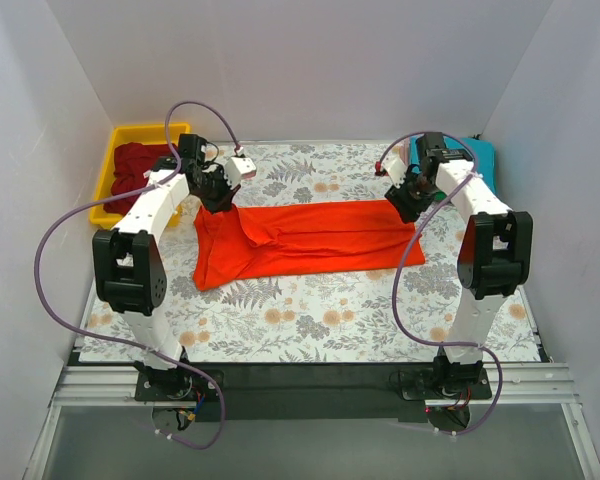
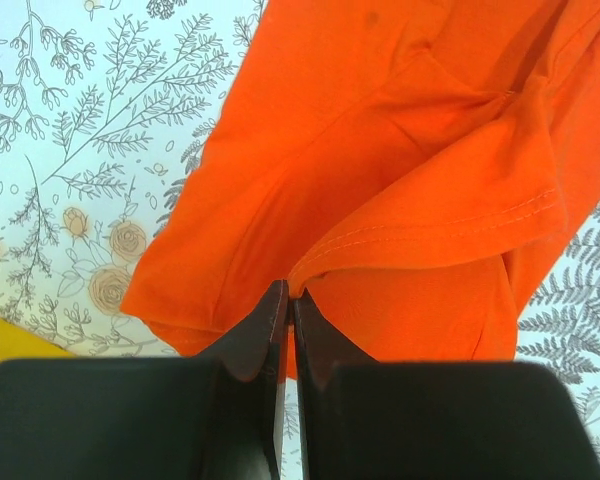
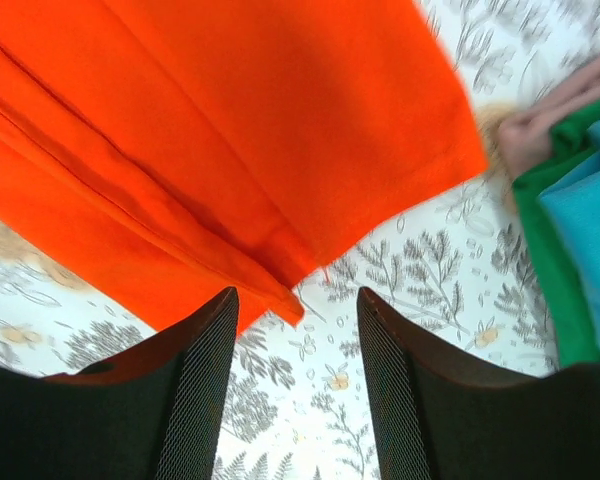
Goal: Fold and stack the t-shirts
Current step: Fold the tshirt
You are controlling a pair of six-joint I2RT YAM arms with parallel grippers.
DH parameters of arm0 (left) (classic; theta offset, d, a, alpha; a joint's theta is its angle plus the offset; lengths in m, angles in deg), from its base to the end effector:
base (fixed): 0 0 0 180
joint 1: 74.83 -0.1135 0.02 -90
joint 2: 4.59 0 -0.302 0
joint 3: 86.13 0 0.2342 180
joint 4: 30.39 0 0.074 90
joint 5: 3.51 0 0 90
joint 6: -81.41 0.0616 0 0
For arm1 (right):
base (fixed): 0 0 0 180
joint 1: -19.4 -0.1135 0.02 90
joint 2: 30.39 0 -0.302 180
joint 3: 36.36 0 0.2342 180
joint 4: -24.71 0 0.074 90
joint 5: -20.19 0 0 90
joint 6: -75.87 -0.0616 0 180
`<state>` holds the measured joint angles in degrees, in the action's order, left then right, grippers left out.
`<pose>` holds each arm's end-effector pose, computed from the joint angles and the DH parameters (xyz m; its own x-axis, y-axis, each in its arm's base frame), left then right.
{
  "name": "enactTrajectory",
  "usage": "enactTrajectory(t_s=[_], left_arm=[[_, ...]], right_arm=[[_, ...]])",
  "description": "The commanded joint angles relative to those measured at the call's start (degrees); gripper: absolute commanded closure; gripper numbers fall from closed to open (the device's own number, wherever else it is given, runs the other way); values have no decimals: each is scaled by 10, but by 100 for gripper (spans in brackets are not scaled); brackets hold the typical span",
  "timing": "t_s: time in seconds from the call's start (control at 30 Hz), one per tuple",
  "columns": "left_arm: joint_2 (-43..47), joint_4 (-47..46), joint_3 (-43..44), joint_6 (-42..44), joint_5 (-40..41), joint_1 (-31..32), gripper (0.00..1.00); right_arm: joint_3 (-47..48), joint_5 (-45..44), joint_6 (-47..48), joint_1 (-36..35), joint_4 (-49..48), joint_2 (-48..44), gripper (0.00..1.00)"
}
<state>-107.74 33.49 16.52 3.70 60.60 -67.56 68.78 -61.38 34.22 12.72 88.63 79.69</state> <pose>0.3724 -0.0746 0.2888 -0.8098 0.2964 -0.5063 0.4846 0.8243 -0.2927 0.4019 0.0562 0.2511 -0.4904 -0.8016 -0.3418 -0.8036 0.5678 -0.1786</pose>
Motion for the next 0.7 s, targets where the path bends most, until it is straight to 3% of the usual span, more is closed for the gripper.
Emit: enactTrajectory(t_s=[0.0, 0.17, 0.67], left_arm=[[-16, -12, 34, 13, -20, -4, 100], [-51, -28, 52, 18, -35, -4, 100], [-108, -42, 88, 44, -43, 4, 100]], right_arm=[[57, 103, -52, -10, 44, -17, 42], [90, 205, -115, -38, 44, -6, 44], [101, 332, -205, -112, 12, 41, 54]])
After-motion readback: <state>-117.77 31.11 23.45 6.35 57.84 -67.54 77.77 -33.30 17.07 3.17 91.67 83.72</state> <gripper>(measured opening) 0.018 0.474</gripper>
